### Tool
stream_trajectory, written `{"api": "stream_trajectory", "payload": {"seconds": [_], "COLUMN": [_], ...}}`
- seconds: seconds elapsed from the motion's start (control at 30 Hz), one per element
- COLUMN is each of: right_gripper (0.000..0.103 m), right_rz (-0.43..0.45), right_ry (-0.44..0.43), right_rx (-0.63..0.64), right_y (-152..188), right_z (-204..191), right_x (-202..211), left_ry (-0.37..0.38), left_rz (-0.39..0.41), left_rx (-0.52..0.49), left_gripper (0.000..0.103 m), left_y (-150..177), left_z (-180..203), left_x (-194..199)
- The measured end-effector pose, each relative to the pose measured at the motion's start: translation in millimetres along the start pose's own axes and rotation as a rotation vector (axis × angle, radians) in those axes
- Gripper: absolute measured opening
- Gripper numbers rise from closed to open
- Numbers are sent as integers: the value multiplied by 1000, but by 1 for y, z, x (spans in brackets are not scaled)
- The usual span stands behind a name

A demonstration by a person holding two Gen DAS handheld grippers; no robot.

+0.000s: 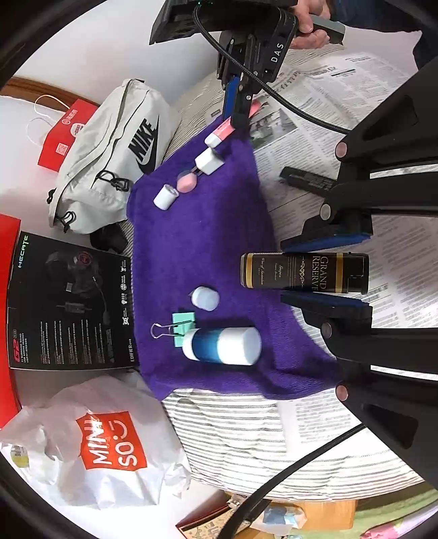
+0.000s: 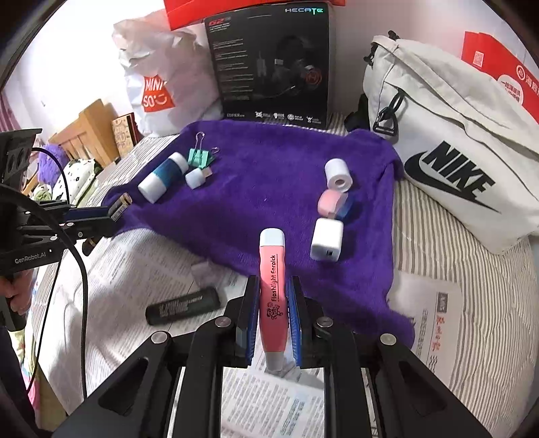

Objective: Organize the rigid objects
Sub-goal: 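Carry the tube with left tool while right tool carries the highlighter to the towel, then stand the gold-and-black tube on the towel beside the USB light, open left tool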

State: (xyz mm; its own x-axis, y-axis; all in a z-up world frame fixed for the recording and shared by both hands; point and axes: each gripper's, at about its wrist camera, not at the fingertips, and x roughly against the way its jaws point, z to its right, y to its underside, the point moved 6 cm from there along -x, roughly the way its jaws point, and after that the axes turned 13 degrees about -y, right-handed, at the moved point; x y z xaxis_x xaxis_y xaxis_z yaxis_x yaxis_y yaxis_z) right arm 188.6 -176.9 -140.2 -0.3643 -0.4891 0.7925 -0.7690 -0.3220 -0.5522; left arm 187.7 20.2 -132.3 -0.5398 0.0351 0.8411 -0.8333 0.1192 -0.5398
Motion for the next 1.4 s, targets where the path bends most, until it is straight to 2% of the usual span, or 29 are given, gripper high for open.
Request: {"api": "stream_trajectory", "payload": {"seconds": [0.27, 0.53, 0.73, 0.9, 1.4], "right_gripper": [17, 17, 17, 17, 17], "right_rz": [15, 24, 7, -1, -8], "right_ry": [6, 1, 2, 7, 15], "right_rx": [-11, -28, -35, -40, -41], "right_y": [-21, -32, -33, -34, -44], "right_z": [8, 13, 18, 22, 24], "right_x": [-9, -18, -27, -37, -51], "left_ry": [25, 44, 55, 31, -10], "left_rz": [-4, -47, -79, -111, -105], "left_rx": [-9, -34, -48, -57, -80], "left_gripper": [23, 23, 23, 23, 23], "left_y": [-27, -47, -50, -45, -47], "left_z": [1, 9, 16, 11, 4], "left_x": [-17, -53, -78, -95, -100]}}
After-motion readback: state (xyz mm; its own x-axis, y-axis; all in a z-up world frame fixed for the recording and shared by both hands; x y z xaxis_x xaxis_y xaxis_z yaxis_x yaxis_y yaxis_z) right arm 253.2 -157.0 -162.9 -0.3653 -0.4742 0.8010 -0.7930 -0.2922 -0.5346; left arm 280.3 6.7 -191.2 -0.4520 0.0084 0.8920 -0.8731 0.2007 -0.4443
